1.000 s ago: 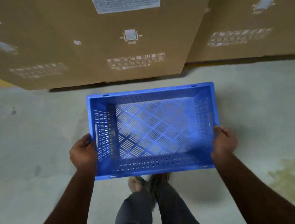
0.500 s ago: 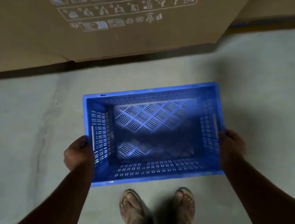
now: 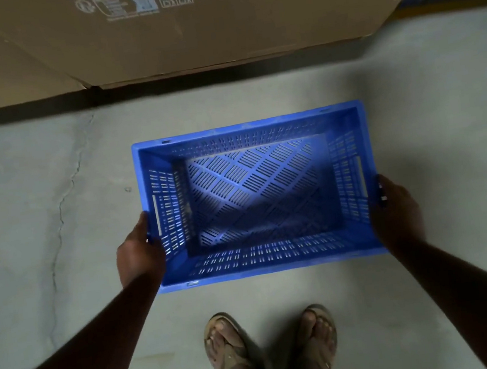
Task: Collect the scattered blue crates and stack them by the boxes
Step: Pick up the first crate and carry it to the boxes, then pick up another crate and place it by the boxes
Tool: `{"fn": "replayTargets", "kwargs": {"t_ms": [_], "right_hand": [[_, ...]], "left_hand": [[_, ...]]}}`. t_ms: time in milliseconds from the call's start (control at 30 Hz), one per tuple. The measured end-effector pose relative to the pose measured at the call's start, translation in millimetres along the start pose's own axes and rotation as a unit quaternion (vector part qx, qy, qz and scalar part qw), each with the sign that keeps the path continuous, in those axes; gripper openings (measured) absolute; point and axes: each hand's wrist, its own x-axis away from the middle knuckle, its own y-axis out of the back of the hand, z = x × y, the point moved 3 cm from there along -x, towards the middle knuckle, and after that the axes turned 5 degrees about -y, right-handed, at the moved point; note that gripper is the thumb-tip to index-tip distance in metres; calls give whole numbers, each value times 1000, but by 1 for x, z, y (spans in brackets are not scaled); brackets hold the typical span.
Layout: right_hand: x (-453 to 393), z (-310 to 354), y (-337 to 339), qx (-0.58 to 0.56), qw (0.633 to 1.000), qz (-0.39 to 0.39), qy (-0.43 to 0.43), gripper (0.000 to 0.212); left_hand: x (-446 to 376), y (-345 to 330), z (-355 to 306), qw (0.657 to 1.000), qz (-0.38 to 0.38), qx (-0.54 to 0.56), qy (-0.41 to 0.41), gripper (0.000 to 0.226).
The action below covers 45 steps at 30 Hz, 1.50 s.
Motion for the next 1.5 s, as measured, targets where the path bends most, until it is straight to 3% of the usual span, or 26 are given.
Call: {"fn": "replayTargets", "kwargs": {"t_ms": [67, 167, 467, 633, 700, 833, 933, 1033, 1200, 1333, 1500], "right_hand": [[11, -1, 4, 82, 996, 21, 30, 69], [25, -1, 1, 103, 993, 24, 49, 80], [32, 3, -4, 104, 994, 5, 26, 80], [42, 9, -5, 96, 994, 51, -23, 88], [63, 18, -1, 70, 997, 24, 15, 79], [132, 50, 27, 38, 983, -28, 176, 56], [201, 71, 72, -69, 977, -2, 202, 37], [278, 85, 148, -160, 971, 27, 178, 33], [404, 81, 295, -247, 962, 12, 120, 30], [490, 37, 394, -289, 956, -12, 47, 42], [567, -64, 471, -303, 950, -70, -17, 34]], "left_hand": [[4, 0, 1, 1000, 12, -15, -7, 61], [0, 6, -2, 999, 8, -28, -36, 60], [-1, 9, 1, 996, 23, -55, -63, 63], [10, 15, -4, 995, 68, -26, -68, 65], [30, 22, -9, 996, 58, 9, -69, 57], [80, 51, -37, 993, 72, 63, -67, 45], [135, 96, -67, 978, 77, 96, -171, 29], [207, 162, -96, 950, 102, 112, -275, 20], [337, 269, -134, 914, 163, 159, -335, 21], [425, 333, -170, 901, 185, 188, -344, 23], [508, 360, -229, 875, 204, 189, -396, 19]]}}
